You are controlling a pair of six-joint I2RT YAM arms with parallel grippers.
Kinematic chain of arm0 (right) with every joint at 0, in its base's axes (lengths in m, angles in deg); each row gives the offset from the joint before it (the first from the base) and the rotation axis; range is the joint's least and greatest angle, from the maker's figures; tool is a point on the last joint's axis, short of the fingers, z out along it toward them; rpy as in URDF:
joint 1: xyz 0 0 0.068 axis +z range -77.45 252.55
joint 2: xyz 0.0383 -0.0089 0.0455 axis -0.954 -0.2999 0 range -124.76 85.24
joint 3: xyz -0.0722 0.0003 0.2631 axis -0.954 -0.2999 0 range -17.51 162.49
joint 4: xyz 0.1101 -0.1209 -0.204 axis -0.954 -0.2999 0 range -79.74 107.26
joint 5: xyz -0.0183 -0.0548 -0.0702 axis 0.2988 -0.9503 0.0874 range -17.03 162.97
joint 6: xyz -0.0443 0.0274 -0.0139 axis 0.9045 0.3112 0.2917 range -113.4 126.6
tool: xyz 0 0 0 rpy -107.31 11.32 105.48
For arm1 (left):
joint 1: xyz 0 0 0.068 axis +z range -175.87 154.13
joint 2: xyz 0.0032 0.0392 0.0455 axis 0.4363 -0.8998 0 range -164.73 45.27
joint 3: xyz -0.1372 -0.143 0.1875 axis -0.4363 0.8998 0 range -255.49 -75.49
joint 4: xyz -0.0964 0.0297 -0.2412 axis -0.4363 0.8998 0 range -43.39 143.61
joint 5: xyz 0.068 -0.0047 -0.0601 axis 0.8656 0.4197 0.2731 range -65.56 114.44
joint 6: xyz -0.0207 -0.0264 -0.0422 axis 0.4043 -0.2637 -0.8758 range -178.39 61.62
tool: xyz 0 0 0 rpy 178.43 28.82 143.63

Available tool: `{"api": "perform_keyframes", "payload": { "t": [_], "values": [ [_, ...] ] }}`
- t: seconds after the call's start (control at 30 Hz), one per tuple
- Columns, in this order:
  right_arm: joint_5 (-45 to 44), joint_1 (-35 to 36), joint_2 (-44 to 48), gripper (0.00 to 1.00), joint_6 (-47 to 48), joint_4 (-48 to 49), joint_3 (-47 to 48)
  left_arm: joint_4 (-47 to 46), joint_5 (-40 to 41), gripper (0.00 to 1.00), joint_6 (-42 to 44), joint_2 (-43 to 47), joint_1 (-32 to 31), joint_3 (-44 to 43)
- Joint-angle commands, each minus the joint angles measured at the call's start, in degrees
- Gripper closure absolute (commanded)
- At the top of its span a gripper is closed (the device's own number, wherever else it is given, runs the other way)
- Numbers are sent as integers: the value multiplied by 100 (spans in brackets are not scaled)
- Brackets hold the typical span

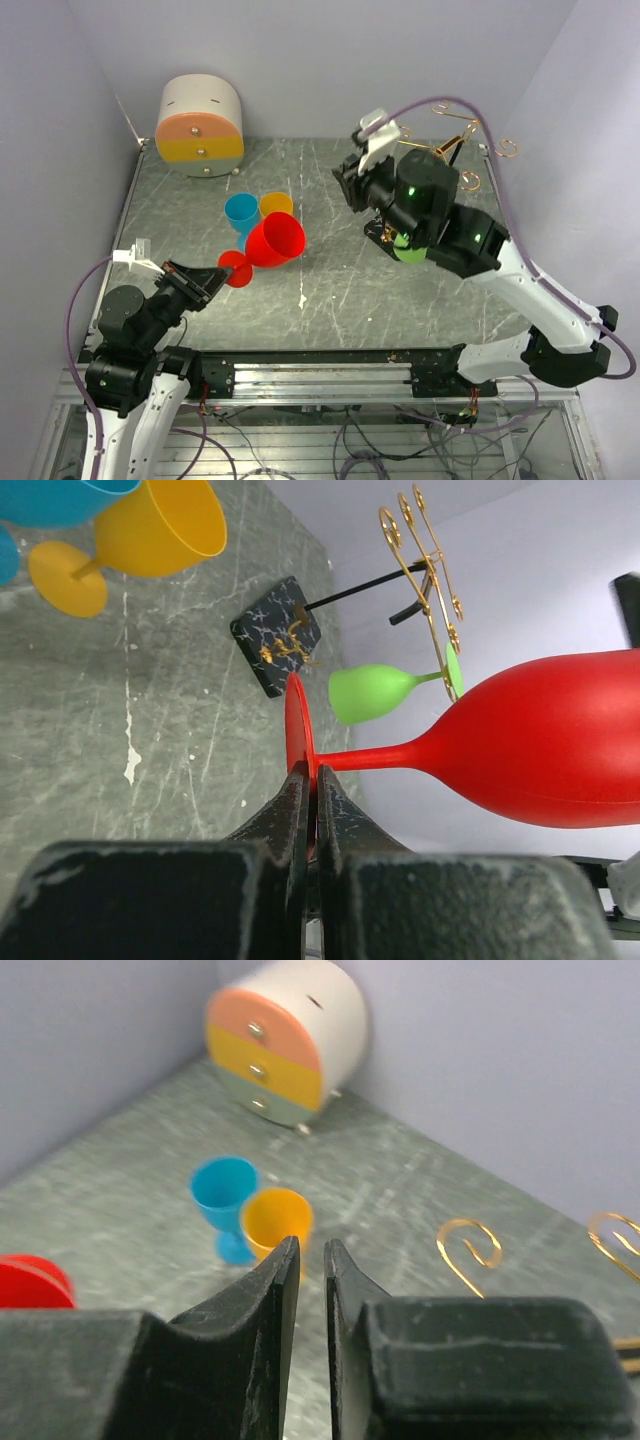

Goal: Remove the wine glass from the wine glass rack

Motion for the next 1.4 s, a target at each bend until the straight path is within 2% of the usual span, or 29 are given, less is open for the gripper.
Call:
{"api": "perform_keyframes", "payload": {
  "t": [0.0, 0.07, 0.13, 0.23, 0.3, 0.77, 0.87, 0.93, 1.03, 1.13, 1.2, 1.27, 1.37],
  "values": [
    [2813, -793, -283, 84, -1197, -687, 864, 222, 233, 93, 289, 118, 35, -155],
    [3934, -1108, -439, 79, -1421, -805, 1072, 258, 237, 93, 313, 120, 33, -172],
    [4631, -1187, -683, 68, -1477, -1044, 1314, 252, 213, 93, 349, 111, 33, -185],
    [5342, -1192, -962, 57, -1443, -1363, 1394, 223, 191, 92, 366, 110, 32, -207],
    [5626, -1182, -1054, 53, -1416, -1432, 1289, 192, 188, 92, 356, 111, 33, -212],
    [6150, -1190, -1090, 53, -1352, -1241, 601, 175, 163, 92, 377, 65, 31, -263],
    [6285, -1178, -1137, 60, -1395, -1140, 526, 112, 137, 92, 349, 55, 29, -205],
    [6440, -1161, -1225, 74, -1413, -1100, 524, 89, 121, 91, 353, 50, 33, -180],
    [6525, -1126, -1348, 100, -1454, -1045, 526, 112, 120, 87, 388, -6, 32, -160],
    [6205, -1125, -1365, 100, -1485, -1009, 501, 405, 425, 65, 567, -137, 32, -314],
    [5816, -1119, -1373, 100, -1504, -1063, 511, 962, 1119, 54, 854, -297, 32, -650],
    [5356, -1120, -1426, 100, -1503, -1220, 574, 1715, 1998, 49, 1134, -537, 33, -1110],
    [4961, -1122, -1548, 100, -1488, -1415, 650, 2263, 3280, 46, 1453, -788, 29, -1700]
  ]
}}
